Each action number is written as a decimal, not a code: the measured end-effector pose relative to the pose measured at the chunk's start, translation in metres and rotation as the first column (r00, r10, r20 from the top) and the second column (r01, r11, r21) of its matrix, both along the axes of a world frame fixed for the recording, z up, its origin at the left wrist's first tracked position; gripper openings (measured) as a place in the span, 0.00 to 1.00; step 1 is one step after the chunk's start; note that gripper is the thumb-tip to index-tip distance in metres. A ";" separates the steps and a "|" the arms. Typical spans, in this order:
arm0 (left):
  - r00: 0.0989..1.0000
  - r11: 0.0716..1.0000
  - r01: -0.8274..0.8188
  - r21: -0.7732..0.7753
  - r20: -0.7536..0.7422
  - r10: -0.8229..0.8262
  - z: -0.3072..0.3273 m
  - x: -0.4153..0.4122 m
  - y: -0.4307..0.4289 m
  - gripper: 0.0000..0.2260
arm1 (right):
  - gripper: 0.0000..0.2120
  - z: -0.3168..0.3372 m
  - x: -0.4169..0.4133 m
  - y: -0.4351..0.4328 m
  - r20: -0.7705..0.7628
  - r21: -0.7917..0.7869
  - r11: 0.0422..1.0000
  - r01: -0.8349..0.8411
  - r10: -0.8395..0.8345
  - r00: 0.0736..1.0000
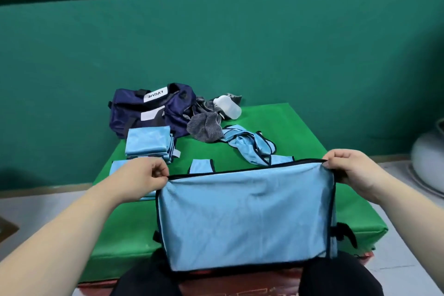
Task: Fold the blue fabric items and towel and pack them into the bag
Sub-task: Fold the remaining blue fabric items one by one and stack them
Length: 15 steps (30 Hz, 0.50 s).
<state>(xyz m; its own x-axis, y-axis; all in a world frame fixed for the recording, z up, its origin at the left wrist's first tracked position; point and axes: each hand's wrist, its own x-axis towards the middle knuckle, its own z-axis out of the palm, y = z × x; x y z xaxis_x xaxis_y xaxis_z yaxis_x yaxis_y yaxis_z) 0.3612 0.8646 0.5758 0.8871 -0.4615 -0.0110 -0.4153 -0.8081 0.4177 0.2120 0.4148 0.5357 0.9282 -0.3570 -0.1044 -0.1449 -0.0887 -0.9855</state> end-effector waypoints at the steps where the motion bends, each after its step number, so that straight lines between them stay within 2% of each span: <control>1: 1.000 1.000 -0.024 0.001 0.015 0.024 -0.004 0.009 -0.007 0.05 | 0.10 -0.006 0.011 -0.004 -0.012 -0.013 0.999 0.032 -0.032 0.999; 5: 0.995 0.995 -0.094 -0.008 0.010 0.095 -0.022 0.053 -0.038 0.05 | 0.10 -0.027 0.060 -0.018 -0.062 -0.060 0.985 0.161 -0.165 0.984; 8: 0.993 0.993 -0.114 0.013 0.033 0.114 -0.041 0.092 -0.061 0.06 | 0.08 -0.042 0.099 -0.028 -0.104 -0.173 0.956 0.236 -0.256 0.961; 13: 0.989 0.988 -0.142 0.059 0.050 0.140 -0.080 0.153 -0.095 0.05 | 0.06 -0.075 0.148 -0.041 -0.131 -0.305 0.904 0.298 -0.350 0.927; 15: 0.989 0.985 -0.148 0.083 0.021 0.147 -0.102 0.170 -0.106 0.07 | 0.03 -0.094 0.159 -0.043 -0.162 -0.345 0.900 0.266 -0.336 0.928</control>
